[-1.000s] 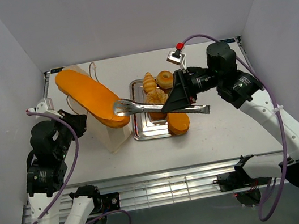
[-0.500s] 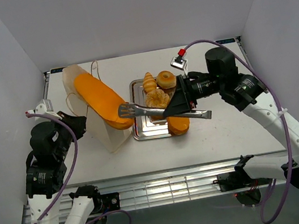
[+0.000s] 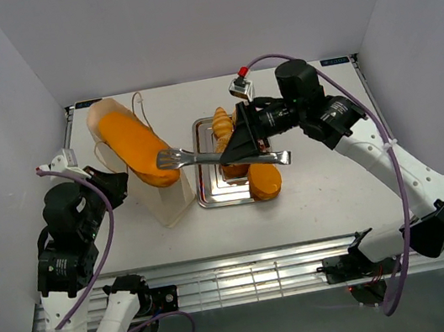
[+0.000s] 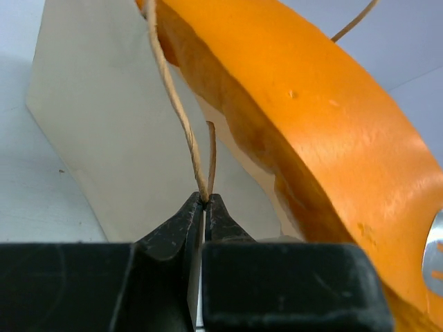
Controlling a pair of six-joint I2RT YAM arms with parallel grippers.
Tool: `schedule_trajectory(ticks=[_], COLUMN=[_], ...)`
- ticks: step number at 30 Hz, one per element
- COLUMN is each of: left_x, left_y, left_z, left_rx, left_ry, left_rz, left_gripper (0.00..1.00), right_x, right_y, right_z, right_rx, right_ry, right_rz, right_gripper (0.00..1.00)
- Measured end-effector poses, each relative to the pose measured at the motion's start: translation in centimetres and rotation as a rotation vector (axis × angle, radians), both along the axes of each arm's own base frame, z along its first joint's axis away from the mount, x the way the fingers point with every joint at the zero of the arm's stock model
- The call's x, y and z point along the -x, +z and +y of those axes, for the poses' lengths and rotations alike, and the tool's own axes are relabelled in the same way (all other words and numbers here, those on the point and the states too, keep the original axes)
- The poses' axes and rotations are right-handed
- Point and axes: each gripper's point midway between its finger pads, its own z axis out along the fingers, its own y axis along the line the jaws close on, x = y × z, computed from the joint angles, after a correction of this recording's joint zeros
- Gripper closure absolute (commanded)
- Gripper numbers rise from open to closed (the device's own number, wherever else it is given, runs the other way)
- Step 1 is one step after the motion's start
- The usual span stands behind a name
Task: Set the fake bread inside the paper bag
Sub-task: Place the fake bread in the paper bag.
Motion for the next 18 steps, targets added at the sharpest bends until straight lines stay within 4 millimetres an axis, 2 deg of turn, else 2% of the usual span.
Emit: schedule_trajectory(ticks=[4,10,18], left_x=[0.0,0.1,0.2], left_y=[0.1,0.2,0.4], left_z=[-0.1,-0.1,-0.1], left_rx=[0.003,0.003,0.004], left_ry=[-0.005,-0.006,-0.005], left_rz=[-0.003,-0.008,-0.016], left_gripper=[0.89,0.90,0.96], right_x=[-1.2,-2.6,-3.9], right_y=[0.7,0.1,1.3], right_z=[0.9,2.1,3.3], right_rx=[-0.006,0.011,-0.004], right_ry=[-0.019,-0.042,-0.069], right_rz=[0.030,0.122,0.177], right_gripper=[0.87,0.84,0.79])
